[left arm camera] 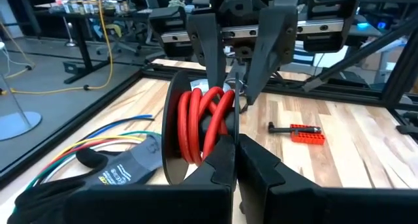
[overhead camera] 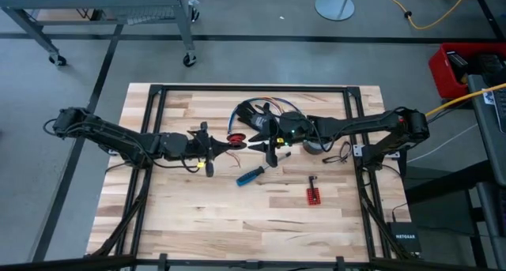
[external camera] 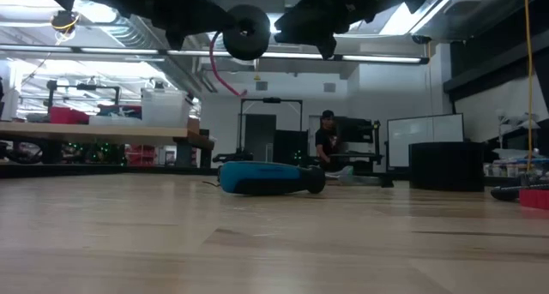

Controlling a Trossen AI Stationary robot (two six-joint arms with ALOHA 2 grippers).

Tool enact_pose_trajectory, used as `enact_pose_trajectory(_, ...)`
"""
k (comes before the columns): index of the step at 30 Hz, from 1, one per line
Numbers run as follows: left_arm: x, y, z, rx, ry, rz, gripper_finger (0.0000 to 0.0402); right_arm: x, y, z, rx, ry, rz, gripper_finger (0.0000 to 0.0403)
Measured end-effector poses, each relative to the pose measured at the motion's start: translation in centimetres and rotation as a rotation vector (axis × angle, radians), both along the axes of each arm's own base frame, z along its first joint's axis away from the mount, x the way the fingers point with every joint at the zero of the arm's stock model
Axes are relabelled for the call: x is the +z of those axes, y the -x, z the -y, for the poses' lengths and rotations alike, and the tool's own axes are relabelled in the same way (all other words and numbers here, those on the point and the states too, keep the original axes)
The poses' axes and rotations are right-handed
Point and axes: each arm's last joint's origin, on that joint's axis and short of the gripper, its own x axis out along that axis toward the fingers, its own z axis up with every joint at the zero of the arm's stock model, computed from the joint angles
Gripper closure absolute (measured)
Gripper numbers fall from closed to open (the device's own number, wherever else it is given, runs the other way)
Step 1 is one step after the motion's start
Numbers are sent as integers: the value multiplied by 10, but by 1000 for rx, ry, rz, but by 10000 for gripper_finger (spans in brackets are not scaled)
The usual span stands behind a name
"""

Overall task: Coil cords
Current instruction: Uncoil the red wire from the spool

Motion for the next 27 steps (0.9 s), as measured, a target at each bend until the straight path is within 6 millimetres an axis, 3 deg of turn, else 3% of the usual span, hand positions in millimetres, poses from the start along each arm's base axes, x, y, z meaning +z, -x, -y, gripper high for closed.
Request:
enact_pose_trajectory(15,5,-1,1,-37,16,53,401,7,-8,-1,57,-14,126,265)
enact_pose_trajectory(18,5,-1,1,-37,16,52,401,6,-8,-1,57,-15,125,291)
enact_pose_trajectory(23,5,-1,1,-37,17,55,401,5,-8,-1,60,-16,115,378)
enact_pose_trajectory(27,6,-1,1,-38,19,63,401,6,-8,-2,92,-28,118,383)
